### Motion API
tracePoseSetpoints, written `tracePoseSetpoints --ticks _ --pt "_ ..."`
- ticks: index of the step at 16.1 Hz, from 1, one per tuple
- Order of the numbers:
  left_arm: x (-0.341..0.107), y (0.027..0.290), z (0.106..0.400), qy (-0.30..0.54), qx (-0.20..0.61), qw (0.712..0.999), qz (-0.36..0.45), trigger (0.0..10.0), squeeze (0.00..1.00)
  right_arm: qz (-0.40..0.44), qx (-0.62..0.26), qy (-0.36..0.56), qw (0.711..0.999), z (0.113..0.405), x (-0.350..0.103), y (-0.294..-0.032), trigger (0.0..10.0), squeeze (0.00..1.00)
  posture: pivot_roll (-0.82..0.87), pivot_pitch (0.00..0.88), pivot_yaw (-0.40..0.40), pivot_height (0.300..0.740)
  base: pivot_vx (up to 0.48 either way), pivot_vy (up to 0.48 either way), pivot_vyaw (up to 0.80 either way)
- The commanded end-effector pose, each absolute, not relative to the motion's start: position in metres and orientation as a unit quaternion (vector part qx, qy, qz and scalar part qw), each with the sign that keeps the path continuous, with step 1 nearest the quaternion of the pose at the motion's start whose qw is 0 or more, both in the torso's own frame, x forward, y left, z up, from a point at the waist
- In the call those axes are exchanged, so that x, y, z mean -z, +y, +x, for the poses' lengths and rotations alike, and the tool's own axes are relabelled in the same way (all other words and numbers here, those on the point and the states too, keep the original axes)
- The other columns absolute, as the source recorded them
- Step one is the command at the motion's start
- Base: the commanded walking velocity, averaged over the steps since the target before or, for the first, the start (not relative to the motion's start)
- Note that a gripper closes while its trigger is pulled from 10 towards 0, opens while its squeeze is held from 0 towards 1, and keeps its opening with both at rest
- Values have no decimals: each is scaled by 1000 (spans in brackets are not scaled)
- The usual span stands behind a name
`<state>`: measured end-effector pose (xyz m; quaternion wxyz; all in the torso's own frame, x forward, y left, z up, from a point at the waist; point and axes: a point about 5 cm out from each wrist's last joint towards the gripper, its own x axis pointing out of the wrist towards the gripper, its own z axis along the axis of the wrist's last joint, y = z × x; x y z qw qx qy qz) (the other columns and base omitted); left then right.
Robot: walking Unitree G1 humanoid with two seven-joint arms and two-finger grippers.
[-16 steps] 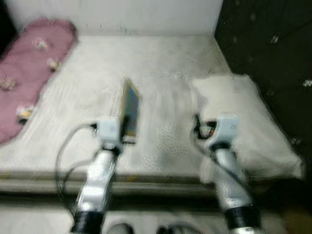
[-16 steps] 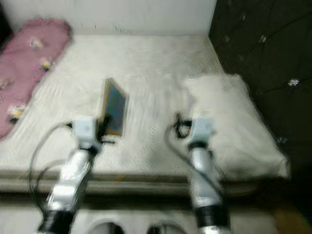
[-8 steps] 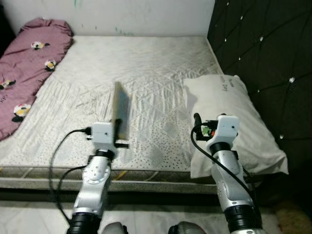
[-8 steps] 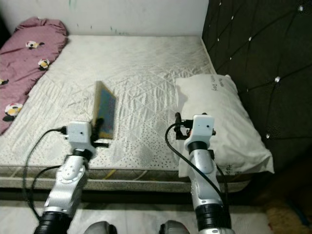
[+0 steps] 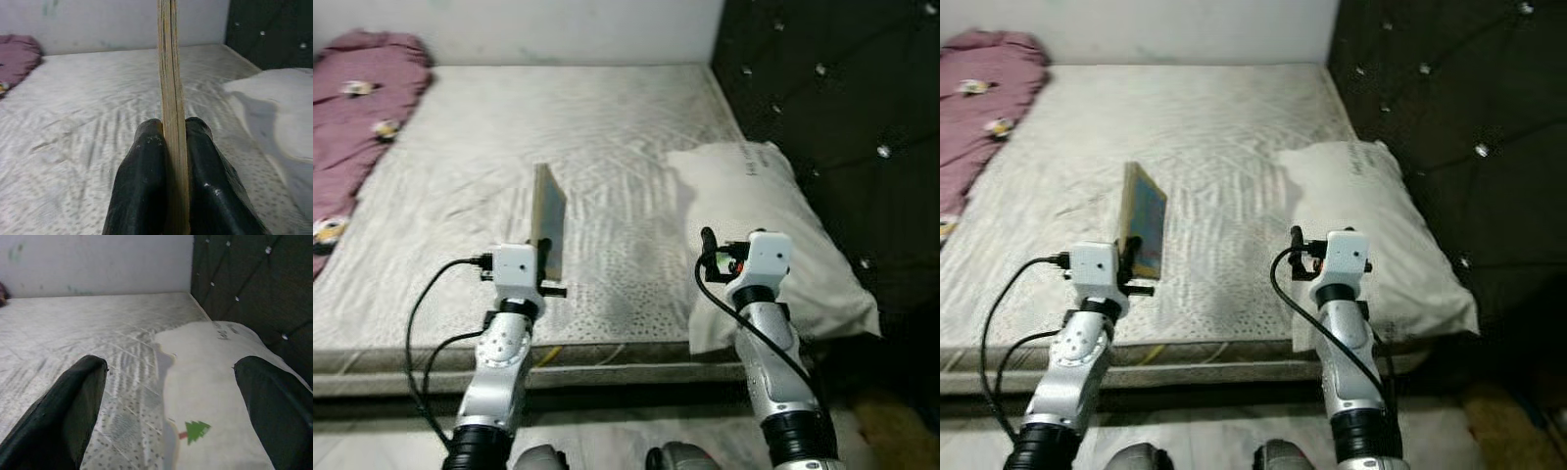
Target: Clean up the room
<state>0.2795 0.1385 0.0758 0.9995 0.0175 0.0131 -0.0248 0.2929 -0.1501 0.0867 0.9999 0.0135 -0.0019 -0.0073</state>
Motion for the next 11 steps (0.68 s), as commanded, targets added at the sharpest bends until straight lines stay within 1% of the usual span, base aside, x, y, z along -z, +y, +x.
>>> tracePoseSetpoints --ticks 1,3,4,6,7,11 --pt "-88 141 282 -13 22 1000 17 10000 0 14 5 -4 1000 296 -88 -148 10000 0 -41 20 -1 740 0 0 -400" --pt "-89 140 282 -17 30 999 12 10000 0 13 3 -4 1000 296 -88 -148 10000 0 -42 18 -3 740 0 0 0" --pt "-90 139 283 -18 37 999 5 10000 0 12 3 -4 1000 297 -88 -148 10000 0 -44 18 -4 740 0 0 -463" --pt "-91 137 283 -20 42 999 1 10000 0 12 4 -4 1000 297 -89 -149 10000 0 -47 17 -5 740 0 0 -800" --pt "-90 136 283 -19 40 999 5 10000 0 12 4 -4 1000 297 -89 -149 10000 0 -49 18 -5 740 0 0 -406" --pt "-91 135 283 -17 43 999 -1 10000 0 9 4 -2 1000 297 -88 -150 10000 0 -50 22 -4 740 0 0 0"
